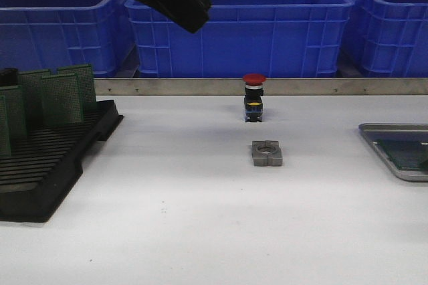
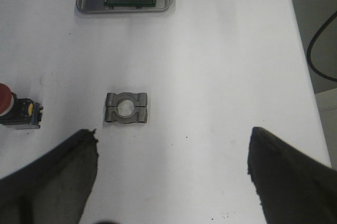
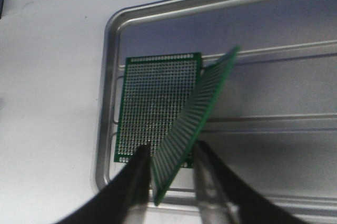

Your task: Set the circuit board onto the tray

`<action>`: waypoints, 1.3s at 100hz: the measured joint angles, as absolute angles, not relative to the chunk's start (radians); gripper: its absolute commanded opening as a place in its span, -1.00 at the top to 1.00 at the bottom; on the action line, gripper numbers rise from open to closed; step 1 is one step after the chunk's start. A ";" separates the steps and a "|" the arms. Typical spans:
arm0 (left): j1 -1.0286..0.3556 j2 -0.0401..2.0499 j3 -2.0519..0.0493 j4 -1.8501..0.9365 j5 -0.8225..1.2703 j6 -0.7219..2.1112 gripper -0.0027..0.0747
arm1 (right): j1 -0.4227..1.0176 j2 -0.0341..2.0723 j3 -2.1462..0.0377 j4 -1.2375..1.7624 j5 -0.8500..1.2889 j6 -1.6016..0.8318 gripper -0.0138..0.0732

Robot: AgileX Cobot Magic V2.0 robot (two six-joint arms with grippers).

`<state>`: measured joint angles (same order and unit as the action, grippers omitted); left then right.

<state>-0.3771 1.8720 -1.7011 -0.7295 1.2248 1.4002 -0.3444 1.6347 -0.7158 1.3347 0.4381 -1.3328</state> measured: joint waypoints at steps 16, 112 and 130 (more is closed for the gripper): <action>-0.373 1.872 -1.701 -0.729 1.225 1.400 -0.47 | -0.346 1.632 -0.718 1.307 0.415 -1.335 -0.53; -0.094 1.583 -1.595 -0.692 1.190 0.963 0.98 | -0.015 1.067 -0.678 1.237 0.405 -1.335 0.82; -0.094 1.380 -1.384 -0.698 0.965 0.932 0.98 | 0.083 0.906 -0.590 1.237 0.265 -1.337 0.82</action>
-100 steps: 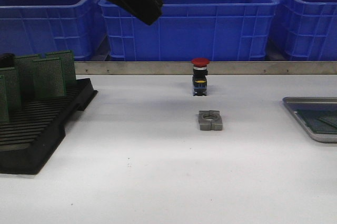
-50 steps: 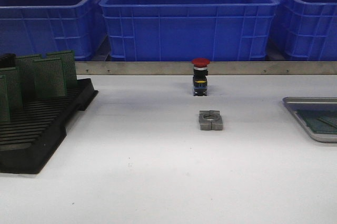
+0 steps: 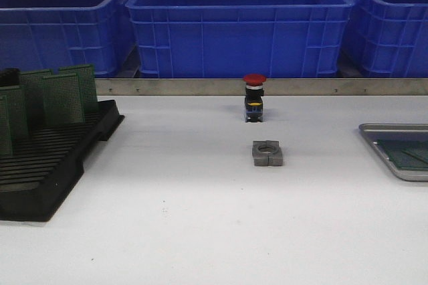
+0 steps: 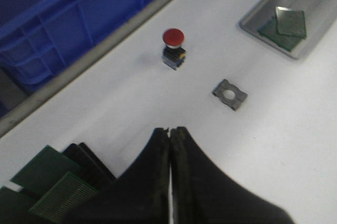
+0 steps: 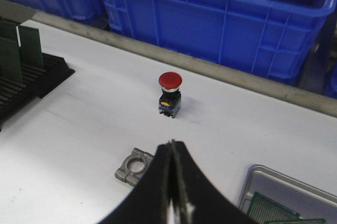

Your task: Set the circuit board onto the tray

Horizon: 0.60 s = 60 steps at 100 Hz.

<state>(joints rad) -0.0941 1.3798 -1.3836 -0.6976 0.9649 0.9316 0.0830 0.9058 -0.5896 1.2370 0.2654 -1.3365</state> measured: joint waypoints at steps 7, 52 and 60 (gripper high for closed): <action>-0.104 1.290 -1.286 -0.708 0.861 0.932 0.98 | 0.094 0.838 -0.557 1.241 0.231 -1.337 0.82; -0.115 0.698 -0.689 -0.850 0.391 0.930 0.98 | 0.099 0.370 -0.369 1.243 0.206 -1.337 0.82; -0.115 0.596 -0.609 -0.853 0.375 0.930 0.98 | 0.099 0.301 -0.338 1.243 0.206 -1.337 0.82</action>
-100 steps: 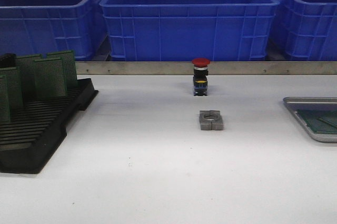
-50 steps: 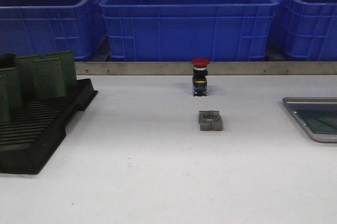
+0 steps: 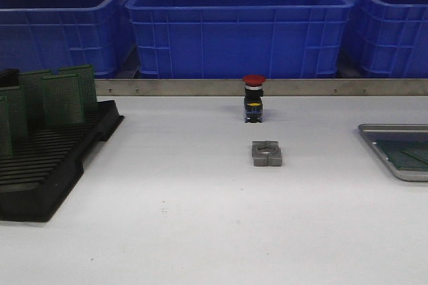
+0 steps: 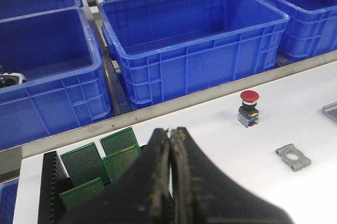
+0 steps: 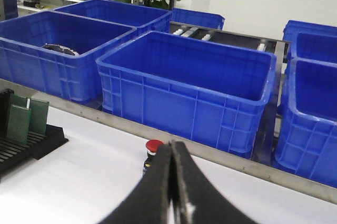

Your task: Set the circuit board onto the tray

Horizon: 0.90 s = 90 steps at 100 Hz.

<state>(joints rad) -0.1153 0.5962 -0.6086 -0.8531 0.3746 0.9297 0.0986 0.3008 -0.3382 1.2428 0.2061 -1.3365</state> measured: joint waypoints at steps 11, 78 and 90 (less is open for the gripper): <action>-0.115 0.448 -0.502 -0.857 0.361 0.930 0.98 | 0.099 0.214 -0.295 1.243 0.211 -1.337 0.82; -0.115 0.076 -0.231 -0.858 0.352 0.932 0.98 | 0.099 0.109 -0.229 1.243 0.277 -1.338 0.82; -0.115 0.076 -0.230 -0.858 0.352 0.932 0.98 | 0.099 0.109 -0.229 1.243 0.279 -1.338 0.82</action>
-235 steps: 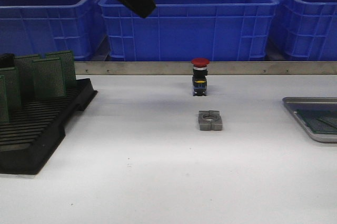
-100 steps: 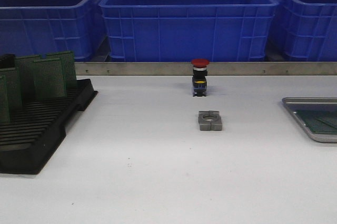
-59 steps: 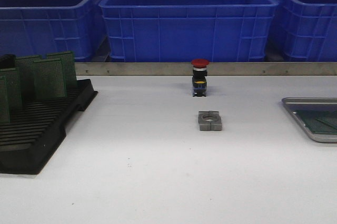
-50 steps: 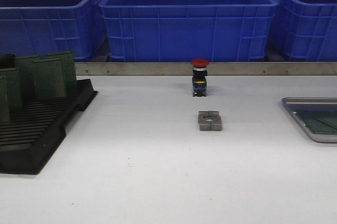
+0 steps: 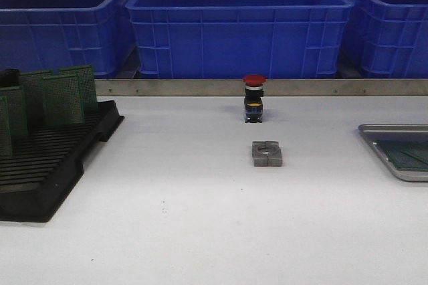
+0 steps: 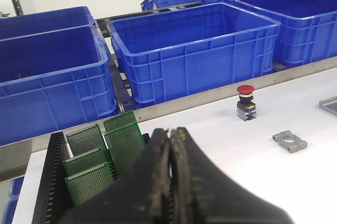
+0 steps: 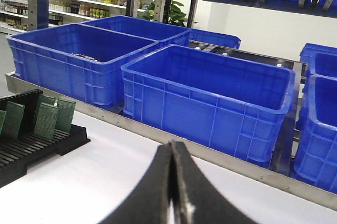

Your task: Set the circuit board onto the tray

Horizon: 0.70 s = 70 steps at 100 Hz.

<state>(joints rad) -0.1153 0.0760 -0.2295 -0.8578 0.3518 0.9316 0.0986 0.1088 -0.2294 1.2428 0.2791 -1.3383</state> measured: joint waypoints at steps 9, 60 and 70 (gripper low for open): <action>-0.115 0.076 -0.230 -0.858 0.352 0.932 0.98 | 0.099 0.109 -0.229 1.243 0.280 -1.338 0.82; -0.115 0.039 -0.139 -0.318 0.301 0.316 0.98 | 0.099 0.109 -0.229 1.243 0.281 -1.338 0.82; -0.115 0.008 -0.044 -0.122 0.187 0.116 0.98 | 0.099 0.109 -0.229 1.243 0.284 -1.338 0.82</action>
